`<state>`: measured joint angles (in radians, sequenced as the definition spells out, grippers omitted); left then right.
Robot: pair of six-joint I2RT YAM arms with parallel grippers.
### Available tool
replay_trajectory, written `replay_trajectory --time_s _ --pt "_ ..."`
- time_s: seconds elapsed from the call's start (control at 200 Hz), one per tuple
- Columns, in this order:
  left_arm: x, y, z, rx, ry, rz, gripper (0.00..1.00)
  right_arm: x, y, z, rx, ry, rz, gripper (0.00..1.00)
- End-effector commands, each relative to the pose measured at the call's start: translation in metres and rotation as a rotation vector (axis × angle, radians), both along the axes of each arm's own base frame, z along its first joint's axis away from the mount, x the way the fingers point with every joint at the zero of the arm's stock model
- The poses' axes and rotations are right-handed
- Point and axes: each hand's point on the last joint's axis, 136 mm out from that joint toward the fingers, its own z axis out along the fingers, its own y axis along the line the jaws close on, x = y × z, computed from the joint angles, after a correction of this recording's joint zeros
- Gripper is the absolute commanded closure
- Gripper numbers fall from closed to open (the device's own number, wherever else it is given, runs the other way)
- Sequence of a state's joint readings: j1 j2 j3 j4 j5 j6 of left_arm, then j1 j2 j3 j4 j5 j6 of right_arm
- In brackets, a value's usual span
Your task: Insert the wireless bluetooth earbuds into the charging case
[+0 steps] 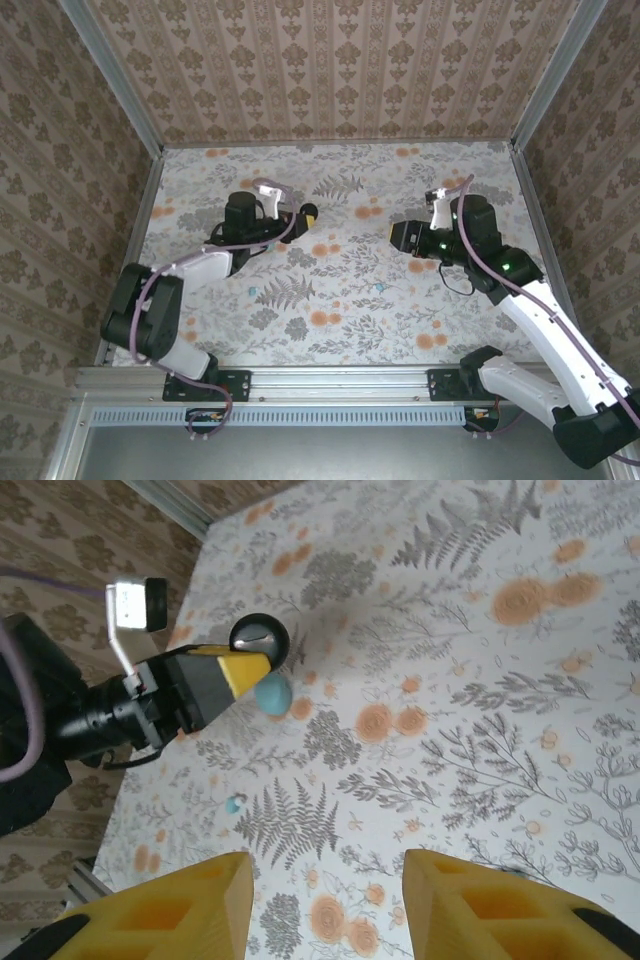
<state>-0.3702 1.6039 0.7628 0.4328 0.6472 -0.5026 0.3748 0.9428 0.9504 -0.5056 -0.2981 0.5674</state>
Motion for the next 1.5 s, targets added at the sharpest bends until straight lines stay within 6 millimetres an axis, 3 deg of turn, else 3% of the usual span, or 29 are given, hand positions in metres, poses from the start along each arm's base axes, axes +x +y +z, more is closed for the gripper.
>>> replay_trajectory --time_s 0.0,0.155,0.39,0.565,0.735,1.04,1.29,1.495 --pt "0.020 0.016 -0.028 0.013 0.134 0.069 0.95 0.005 -0.003 -0.011 -0.017 0.009 -0.014 0.54" --pt "0.031 0.027 -0.071 0.104 0.263 0.114 0.90 0.007 0.000 -0.028 -0.016 0.048 -0.013 0.54" --pt "0.028 0.024 -0.094 0.286 0.332 0.081 0.82 0.017 0.011 -0.036 0.019 0.086 0.003 0.54" --pt "0.027 0.024 -0.098 0.381 0.336 0.072 0.75 0.023 0.018 -0.042 0.038 0.120 0.011 0.54" --pt "0.030 0.026 -0.090 0.429 0.309 0.071 0.70 0.025 0.025 -0.049 0.014 0.153 0.030 0.53" --pt "0.038 0.040 -0.060 0.464 0.221 0.087 0.60 0.029 0.040 -0.059 -0.091 0.162 0.055 0.51" --pt "0.037 0.087 -0.017 0.465 0.137 0.183 0.58 0.040 0.074 -0.074 -0.217 0.163 0.124 0.50" --pt "0.017 0.144 -0.003 0.451 0.127 0.314 0.55 0.057 0.129 -0.088 -0.340 0.132 0.242 0.50"
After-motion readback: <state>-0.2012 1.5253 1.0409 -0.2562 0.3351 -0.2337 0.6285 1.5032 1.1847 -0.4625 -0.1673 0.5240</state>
